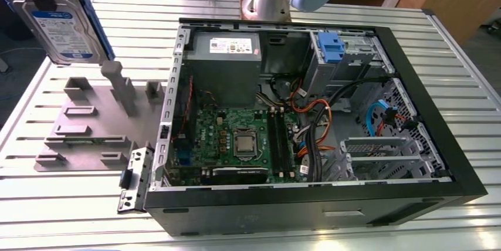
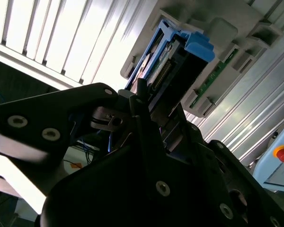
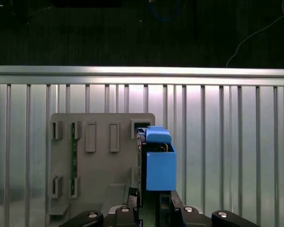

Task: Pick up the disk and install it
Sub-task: 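Pick up the disk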

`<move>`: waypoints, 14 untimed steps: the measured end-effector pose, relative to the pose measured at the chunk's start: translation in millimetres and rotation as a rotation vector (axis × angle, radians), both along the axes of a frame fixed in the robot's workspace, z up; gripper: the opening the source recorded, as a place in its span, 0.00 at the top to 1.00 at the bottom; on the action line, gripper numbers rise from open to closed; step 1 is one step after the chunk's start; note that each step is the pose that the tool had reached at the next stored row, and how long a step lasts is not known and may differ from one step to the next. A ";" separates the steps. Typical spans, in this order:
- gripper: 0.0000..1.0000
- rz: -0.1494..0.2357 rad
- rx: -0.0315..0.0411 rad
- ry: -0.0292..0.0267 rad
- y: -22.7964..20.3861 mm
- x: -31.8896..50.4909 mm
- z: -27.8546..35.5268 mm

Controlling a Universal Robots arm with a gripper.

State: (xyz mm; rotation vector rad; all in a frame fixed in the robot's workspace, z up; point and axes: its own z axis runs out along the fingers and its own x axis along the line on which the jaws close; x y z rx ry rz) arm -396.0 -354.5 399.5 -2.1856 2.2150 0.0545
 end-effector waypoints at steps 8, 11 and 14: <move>0.65 0.000 -0.0027 0.0000 0.1 0.0 0.9; 0.65 0.000 -0.0028 0.0002 0.1 0.0 3.0; 0.65 0.000 -0.0028 0.0002 0.1 0.0 5.8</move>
